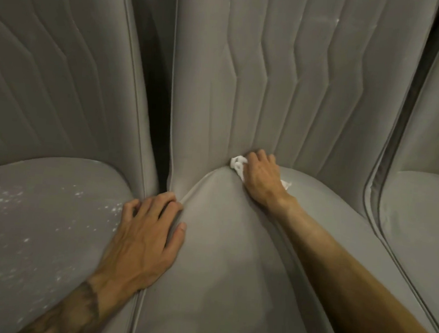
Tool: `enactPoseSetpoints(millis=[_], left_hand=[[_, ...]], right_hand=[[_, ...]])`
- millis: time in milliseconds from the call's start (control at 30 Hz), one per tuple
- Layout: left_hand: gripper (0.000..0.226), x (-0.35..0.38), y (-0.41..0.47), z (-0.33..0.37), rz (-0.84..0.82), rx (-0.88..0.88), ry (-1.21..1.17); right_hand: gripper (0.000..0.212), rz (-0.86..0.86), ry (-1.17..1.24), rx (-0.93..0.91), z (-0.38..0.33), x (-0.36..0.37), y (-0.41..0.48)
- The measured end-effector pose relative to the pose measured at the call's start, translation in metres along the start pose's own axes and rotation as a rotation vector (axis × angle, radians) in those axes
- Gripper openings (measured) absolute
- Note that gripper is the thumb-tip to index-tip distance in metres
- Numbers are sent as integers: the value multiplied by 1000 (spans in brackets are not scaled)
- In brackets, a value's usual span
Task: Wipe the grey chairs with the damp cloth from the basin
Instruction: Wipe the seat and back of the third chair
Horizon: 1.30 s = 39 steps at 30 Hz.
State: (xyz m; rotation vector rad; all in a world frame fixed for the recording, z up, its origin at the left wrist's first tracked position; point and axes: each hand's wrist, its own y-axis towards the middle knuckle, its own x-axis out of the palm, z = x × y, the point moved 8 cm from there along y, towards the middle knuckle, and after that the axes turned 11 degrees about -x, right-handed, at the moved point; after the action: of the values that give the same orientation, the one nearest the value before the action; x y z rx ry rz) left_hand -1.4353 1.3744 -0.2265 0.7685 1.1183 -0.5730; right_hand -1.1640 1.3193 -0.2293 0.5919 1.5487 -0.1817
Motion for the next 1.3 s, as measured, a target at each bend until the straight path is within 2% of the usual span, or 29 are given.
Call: enactPoseSetpoints(millis=[67, 167, 233, 367, 533, 600, 667, 733, 833, 900, 1033, 1167, 1233, 1300], left_hand=[[30, 1, 0, 2, -1, 3, 3], [31, 2, 1, 3, -3, 1, 6], [32, 1, 0, 3, -1, -1, 4], [31, 0, 0, 2, -3, -2, -1], [30, 0, 0, 3, 8, 7, 15], [31, 0, 0, 3, 7, 7, 13], [30, 0, 0, 1, 6, 9, 14], [29, 2, 0, 1, 8, 10, 12], [26, 2, 0, 1, 17, 8, -19], [23, 2, 1, 0, 21, 14, -18], [17, 1, 0, 0, 22, 13, -39], [14, 2, 0, 4, 44, 33, -54], [13, 3, 0, 3, 48, 42, -56], [13, 5, 1, 1, 51, 44, -54]], right_hand=[[27, -12, -8, 11, -14, 4, 1], [23, 15, 99, -238, -74, 10, -7], [20, 38, 121, -330, -75, 4, -14], [26, 24, 67, -93, -48, -3, -2], [34, -6, 208, -384, -120, 2, -36], [39, -27, 176, -338, -98, -3, -26], [36, -33, 96, -198, -76, -5, -11], [31, -2, 133, -146, -90, -4, -14], [26, 60, 293, -259, -126, -3, -42], [29, 14, 268, -315, -121, -5, -47], [34, 8, 172, -179, -114, -11, -35], [24, 11, 355, -352, -141, -10, -66], [27, 11, 296, -409, -135, -11, -63], [34, 20, 189, -381, -117, -12, -43]])
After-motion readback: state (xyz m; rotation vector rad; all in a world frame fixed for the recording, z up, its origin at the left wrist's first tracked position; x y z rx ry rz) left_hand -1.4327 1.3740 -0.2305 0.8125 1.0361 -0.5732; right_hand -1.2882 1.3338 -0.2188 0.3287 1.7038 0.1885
